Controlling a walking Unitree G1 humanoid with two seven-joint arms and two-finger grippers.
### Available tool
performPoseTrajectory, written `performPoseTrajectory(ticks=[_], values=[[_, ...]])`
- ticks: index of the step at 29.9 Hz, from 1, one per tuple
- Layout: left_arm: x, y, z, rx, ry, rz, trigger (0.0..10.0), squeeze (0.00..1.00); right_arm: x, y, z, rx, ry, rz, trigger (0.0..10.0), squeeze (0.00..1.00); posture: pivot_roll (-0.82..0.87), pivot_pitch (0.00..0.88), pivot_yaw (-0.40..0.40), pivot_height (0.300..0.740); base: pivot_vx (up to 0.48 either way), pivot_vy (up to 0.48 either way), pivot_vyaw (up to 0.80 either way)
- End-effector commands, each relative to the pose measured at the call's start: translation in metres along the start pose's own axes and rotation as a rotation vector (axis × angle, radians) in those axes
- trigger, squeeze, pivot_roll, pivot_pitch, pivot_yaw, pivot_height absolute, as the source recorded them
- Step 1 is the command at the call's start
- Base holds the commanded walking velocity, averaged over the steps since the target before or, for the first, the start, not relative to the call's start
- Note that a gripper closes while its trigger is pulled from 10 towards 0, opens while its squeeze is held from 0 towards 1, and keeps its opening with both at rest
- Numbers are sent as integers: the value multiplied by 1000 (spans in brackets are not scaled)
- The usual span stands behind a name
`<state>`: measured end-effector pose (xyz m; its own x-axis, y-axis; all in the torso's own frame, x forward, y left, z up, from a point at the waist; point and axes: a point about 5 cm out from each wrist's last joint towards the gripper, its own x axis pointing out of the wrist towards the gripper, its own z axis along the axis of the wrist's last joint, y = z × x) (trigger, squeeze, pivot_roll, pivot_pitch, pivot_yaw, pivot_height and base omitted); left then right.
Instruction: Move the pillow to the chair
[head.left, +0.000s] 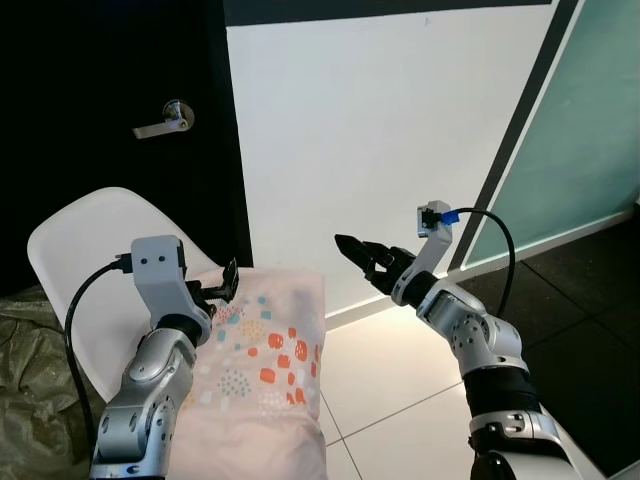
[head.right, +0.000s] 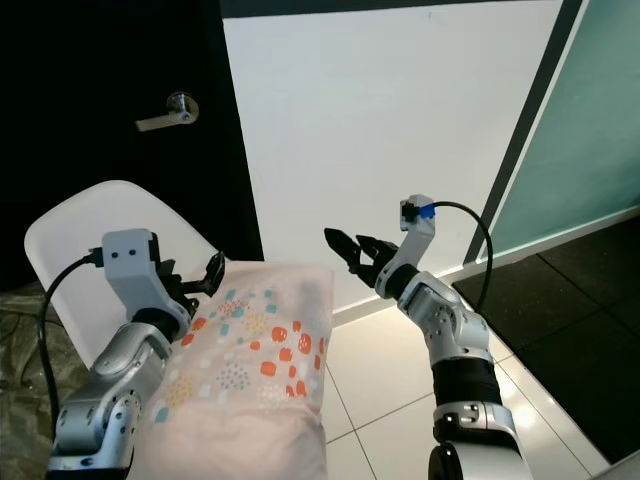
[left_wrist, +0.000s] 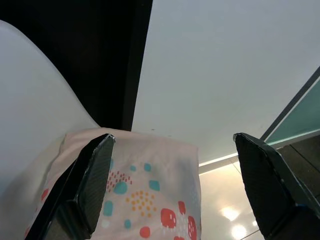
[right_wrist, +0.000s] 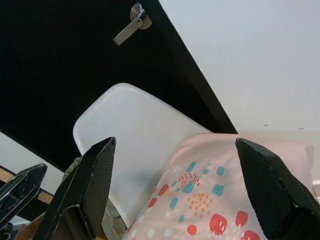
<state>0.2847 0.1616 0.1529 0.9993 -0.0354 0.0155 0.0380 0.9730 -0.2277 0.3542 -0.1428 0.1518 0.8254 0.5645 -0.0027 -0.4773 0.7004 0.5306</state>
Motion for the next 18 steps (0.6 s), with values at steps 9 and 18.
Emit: performPoseTrajectory(ticks=[9, 18], values=[[-1, -4, -7, 6, 29, -7, 10000, 0, 0, -4, 2, -40, 11, -22, 10000, 0, -111, 0, -31, 740, 0, 0, 0], [-2, 2, -10, 15, 45, 6, 10000, 0, -6, -15, 1, -64, 22, -100, 10000, 0, -118, 0, -19, 740, 0, 0, 0]])
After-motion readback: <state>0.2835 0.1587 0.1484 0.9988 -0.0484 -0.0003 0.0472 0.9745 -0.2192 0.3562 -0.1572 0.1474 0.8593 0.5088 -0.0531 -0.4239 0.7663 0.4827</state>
